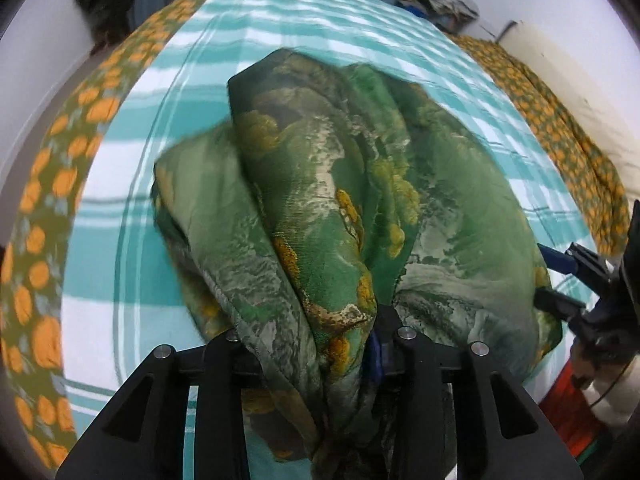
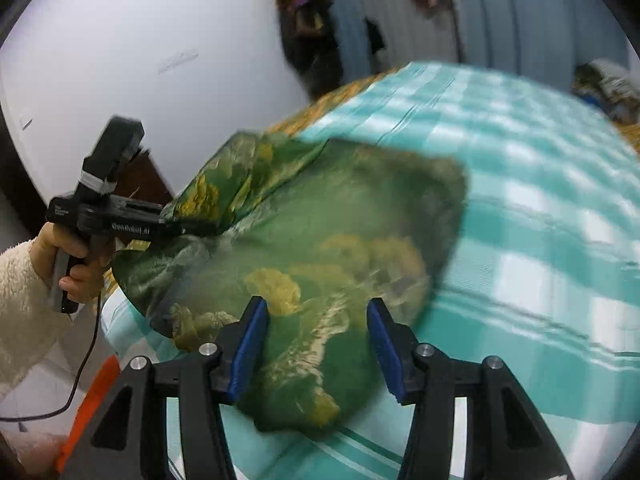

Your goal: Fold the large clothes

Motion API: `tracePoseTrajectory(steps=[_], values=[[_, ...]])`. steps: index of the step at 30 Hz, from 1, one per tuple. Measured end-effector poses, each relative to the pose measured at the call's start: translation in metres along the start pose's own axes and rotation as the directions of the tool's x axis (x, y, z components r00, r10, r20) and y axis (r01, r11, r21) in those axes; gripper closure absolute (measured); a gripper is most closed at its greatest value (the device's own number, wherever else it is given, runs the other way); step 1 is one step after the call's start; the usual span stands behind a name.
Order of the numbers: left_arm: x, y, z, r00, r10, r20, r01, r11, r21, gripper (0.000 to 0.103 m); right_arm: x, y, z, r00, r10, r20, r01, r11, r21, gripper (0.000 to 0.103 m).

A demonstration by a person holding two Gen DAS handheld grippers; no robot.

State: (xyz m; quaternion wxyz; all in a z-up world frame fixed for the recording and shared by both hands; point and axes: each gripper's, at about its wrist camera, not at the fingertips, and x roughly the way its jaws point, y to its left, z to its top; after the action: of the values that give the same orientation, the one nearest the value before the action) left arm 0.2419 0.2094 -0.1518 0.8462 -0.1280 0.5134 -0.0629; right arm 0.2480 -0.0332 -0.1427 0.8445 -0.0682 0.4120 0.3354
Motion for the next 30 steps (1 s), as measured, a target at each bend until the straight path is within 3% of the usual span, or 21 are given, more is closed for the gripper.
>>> tracePoseTrajectory(steps=[7,12,17,21,26,30], values=[[0.021,0.031,-0.022,0.993,-0.108,0.04,0.112,0.987,-0.113,0.059,0.033,0.011,-0.022,0.996,-0.06,-0.073,0.057,0.997,-0.045,0.049],[0.027,0.028,-0.028,0.994,-0.089,0.065,0.097,0.987,-0.125,0.059,0.043,0.009,-0.03,0.993,-0.081,-0.086,0.079,0.997,-0.024,0.049],[0.016,0.016,-0.024,0.998,-0.049,0.044,0.053,0.994,-0.097,0.058,0.046,0.011,-0.017,0.985,-0.092,-0.146,0.084,0.995,-0.061,0.049],[0.0,0.004,-0.02,0.999,-0.032,0.029,0.034,0.997,-0.065,0.058,0.039,0.01,0.019,0.977,-0.076,-0.201,0.058,0.994,-0.094,0.048],[0.002,0.014,-0.027,0.999,-0.041,0.01,0.041,0.996,-0.079,0.055,0.039,-0.004,0.084,0.989,-0.08,-0.12,0.075,0.996,-0.049,0.048],[0.012,0.026,-0.033,0.998,-0.062,0.011,0.062,0.989,-0.138,0.054,0.071,-0.01,0.127,0.991,-0.073,-0.109,0.078,0.996,0.041,0.048]])
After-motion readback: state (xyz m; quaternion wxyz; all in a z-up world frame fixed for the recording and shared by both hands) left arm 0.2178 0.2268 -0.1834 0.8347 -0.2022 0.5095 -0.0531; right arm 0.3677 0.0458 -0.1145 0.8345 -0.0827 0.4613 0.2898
